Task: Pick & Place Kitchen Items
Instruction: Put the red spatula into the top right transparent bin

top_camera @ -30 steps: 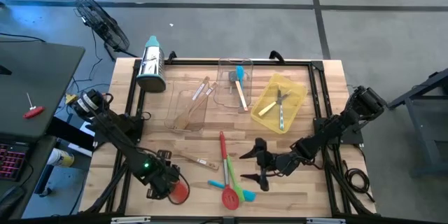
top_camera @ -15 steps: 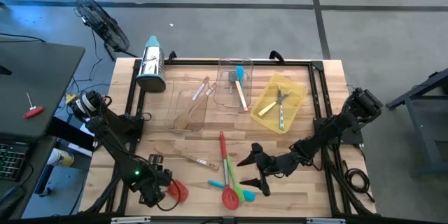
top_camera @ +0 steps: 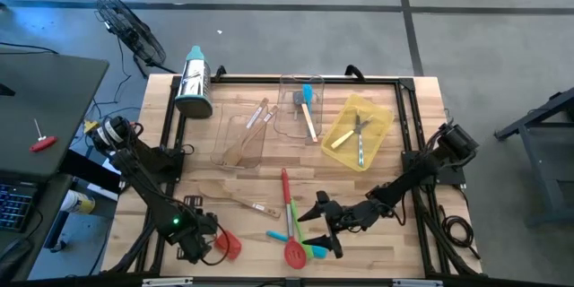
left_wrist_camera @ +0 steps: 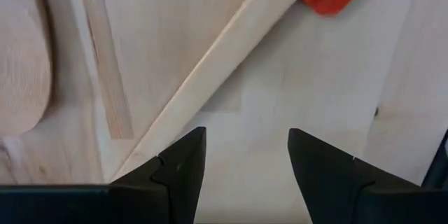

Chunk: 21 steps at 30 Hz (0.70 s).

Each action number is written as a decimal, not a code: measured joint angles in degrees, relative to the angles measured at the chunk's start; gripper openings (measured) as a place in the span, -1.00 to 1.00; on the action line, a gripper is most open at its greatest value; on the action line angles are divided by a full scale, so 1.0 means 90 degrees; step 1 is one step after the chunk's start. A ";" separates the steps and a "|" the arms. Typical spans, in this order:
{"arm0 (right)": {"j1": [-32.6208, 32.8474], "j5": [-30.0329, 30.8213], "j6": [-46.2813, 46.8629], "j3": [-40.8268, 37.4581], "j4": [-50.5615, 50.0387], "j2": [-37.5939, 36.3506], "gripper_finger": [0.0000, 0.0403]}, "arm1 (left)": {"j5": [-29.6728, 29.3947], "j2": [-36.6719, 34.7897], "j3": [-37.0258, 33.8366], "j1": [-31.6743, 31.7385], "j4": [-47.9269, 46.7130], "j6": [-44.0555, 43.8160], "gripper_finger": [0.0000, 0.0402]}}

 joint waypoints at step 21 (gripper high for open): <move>0.0172 -0.0749 -0.0731 0.0830 -0.0254 -0.0002 0.54 | -0.0808 0.0002 0.0000 0.0001 -0.0336 0.0266 -0.01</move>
